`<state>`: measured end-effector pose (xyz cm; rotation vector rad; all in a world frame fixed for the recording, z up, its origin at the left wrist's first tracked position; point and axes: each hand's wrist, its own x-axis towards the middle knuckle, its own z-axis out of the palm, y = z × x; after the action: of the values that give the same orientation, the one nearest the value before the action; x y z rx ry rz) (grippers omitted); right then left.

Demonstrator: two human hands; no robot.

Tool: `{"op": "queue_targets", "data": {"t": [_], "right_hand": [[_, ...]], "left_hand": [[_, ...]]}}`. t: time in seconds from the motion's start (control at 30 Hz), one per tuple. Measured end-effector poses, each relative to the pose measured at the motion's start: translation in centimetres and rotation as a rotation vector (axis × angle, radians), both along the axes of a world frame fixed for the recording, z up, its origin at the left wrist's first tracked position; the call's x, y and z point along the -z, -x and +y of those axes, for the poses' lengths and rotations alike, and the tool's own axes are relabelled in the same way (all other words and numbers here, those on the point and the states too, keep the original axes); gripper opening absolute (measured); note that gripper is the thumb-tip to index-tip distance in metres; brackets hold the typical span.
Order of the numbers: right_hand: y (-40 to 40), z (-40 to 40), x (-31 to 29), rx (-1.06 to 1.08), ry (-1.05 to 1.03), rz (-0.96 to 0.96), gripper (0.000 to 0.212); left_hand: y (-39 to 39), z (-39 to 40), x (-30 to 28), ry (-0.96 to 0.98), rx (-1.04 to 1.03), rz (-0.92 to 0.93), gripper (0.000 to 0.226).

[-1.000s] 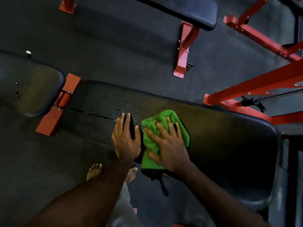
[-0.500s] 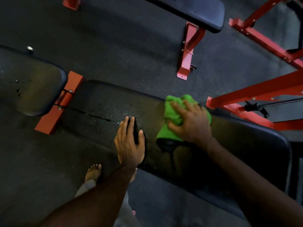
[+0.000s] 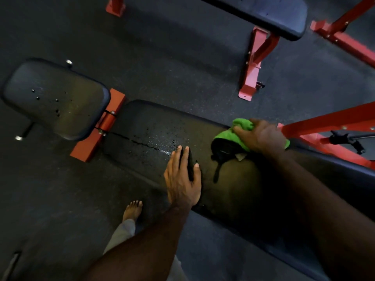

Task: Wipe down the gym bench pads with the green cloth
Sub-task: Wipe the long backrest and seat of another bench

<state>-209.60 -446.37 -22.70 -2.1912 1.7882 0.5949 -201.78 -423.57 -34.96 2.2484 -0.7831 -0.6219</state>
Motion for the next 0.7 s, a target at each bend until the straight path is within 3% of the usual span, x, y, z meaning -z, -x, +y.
{"op": "queue_targets", "data": {"t": [0.1, 0.17, 0.23, 0.3, 0.37, 0.5, 0.57, 0.7], "right_hand": [[-0.4, 2.9, 0.4, -0.253, 0.103, -0.042, 0.088], [1.6, 3.0, -0.3, -0.425, 0.055, -0.083, 0.091], [2.4, 0.5, -1.0, -0.303, -0.023, -0.017, 0.096], [1.3, -1.5, -0.9, -0.004, -0.051, 0.036, 0.103], [-0.6, -0.2, 0.3, 0.065, 0.012, 0.053, 0.096], [-0.2, 6.0, 0.8, -0.435, 0.092, -0.122, 0.080], [1.6, 4.2, 1.0, -0.521, 0.051, -0.129, 0.081], [-0.9, 0.3, 2.1, -0.046, 0.043, -0.013, 0.088]], "left_hand": [[0.0, -0.1, 0.0, 0.006, -0.002, -0.010, 0.059], [0.0, -0.1, 0.0, 0.016, -0.009, -0.023, 0.059], [0.1, -0.2, -0.1, 0.012, -0.013, -0.027, 0.059], [0.2, -0.2, 0.0, 0.004, -0.006, -0.017, 0.059], [0.1, -0.1, 0.0, 0.007, -0.005, -0.019, 0.059], [0.0, -0.2, 0.0, 0.013, -0.008, -0.023, 0.061], [0.0, -0.2, 0.0, 0.011, -0.010, -0.019, 0.060], [0.0, -0.2, -0.1, 0.000, -0.002, 0.002, 0.060]]}}
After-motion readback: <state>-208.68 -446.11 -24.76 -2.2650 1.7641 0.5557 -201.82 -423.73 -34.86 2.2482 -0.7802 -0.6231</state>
